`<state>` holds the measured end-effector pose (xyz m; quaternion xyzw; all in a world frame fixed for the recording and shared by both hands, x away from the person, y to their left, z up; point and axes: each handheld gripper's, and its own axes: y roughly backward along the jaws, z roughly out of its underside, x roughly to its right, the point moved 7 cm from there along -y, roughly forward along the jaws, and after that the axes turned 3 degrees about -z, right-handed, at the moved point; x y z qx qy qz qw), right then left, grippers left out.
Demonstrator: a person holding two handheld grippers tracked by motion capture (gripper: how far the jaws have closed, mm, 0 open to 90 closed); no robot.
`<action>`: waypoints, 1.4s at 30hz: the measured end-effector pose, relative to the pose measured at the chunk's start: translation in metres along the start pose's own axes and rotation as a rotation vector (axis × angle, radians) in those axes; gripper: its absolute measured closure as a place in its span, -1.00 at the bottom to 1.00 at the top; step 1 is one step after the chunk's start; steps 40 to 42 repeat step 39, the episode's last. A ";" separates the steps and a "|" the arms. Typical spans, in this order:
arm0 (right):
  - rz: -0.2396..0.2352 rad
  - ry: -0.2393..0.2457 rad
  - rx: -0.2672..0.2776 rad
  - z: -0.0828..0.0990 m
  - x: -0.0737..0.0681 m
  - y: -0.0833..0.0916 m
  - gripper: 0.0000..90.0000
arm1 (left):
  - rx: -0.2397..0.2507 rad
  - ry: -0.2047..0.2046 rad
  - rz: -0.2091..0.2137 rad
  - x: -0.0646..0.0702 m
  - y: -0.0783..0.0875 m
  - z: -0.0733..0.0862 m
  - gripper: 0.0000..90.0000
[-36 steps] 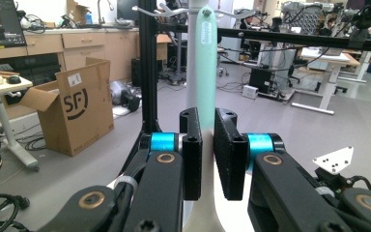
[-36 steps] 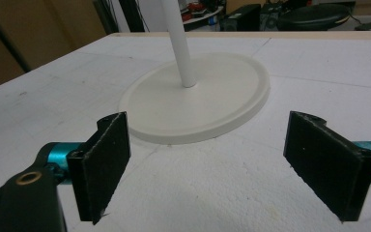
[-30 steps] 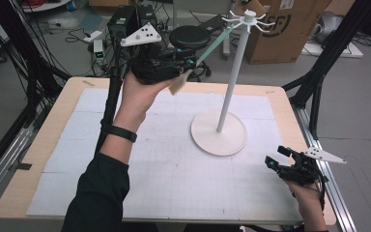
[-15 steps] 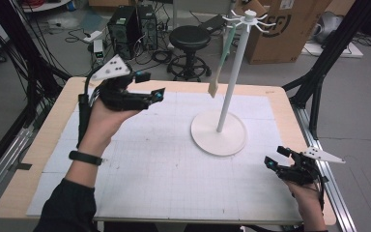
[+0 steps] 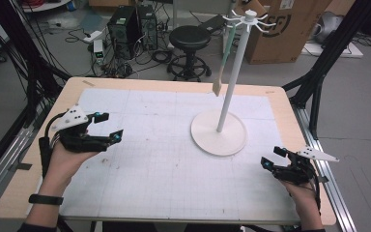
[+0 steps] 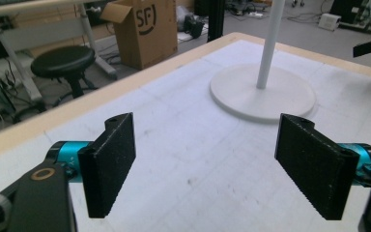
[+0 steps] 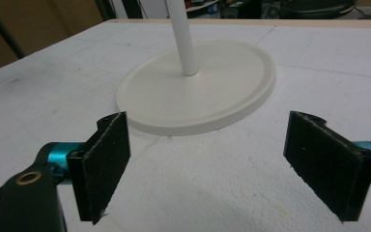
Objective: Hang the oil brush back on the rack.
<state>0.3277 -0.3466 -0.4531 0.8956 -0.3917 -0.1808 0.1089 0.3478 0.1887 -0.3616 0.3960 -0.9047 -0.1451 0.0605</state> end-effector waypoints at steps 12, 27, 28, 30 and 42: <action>0.005 0.006 -0.044 0.009 -0.001 -0.009 -0.65 | -0.007 0.085 -0.033 -0.016 0.009 0.070 -0.57; 0.011 0.012 -0.070 0.014 -0.001 -0.013 -0.65 | -0.024 0.117 -0.048 -0.014 -0.001 0.105 -0.59; 0.011 0.010 -0.071 0.014 -0.001 -0.013 -0.65 | -0.020 0.123 -0.048 -0.014 -0.001 0.104 -0.59; 0.012 0.011 -0.074 0.015 -0.002 -0.014 -0.65 | -0.020 0.121 -0.044 -0.013 -0.001 0.104 -0.59; 0.014 0.018 -0.083 0.017 -0.002 -0.014 -0.65 | -0.018 0.134 -0.040 -0.015 -0.004 0.106 -0.60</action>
